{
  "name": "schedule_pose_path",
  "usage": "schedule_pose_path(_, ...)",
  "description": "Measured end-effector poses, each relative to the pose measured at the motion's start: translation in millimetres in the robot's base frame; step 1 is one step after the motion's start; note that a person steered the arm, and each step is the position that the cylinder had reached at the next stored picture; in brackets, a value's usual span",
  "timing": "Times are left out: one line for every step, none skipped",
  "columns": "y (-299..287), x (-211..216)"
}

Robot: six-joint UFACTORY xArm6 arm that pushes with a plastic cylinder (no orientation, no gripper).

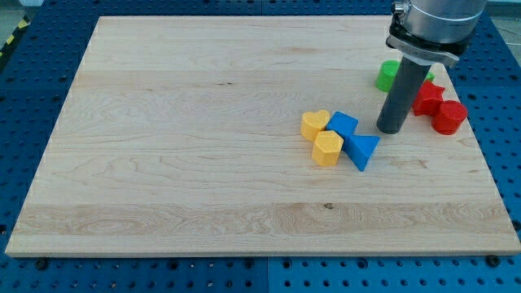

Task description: Push the blue cube and yellow heart away from the yellow hexagon

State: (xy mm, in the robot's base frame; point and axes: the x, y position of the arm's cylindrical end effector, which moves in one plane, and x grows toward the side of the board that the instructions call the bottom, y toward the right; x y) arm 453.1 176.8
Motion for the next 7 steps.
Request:
schedule_pose_path(0,4)
schedule_pose_path(-4,12)
schedule_pose_path(-9,13)
schedule_pose_path(-16,13)
schedule_pose_path(-23,13)
schedule_pose_path(-29,19)
schedule_pose_path(-38,20)
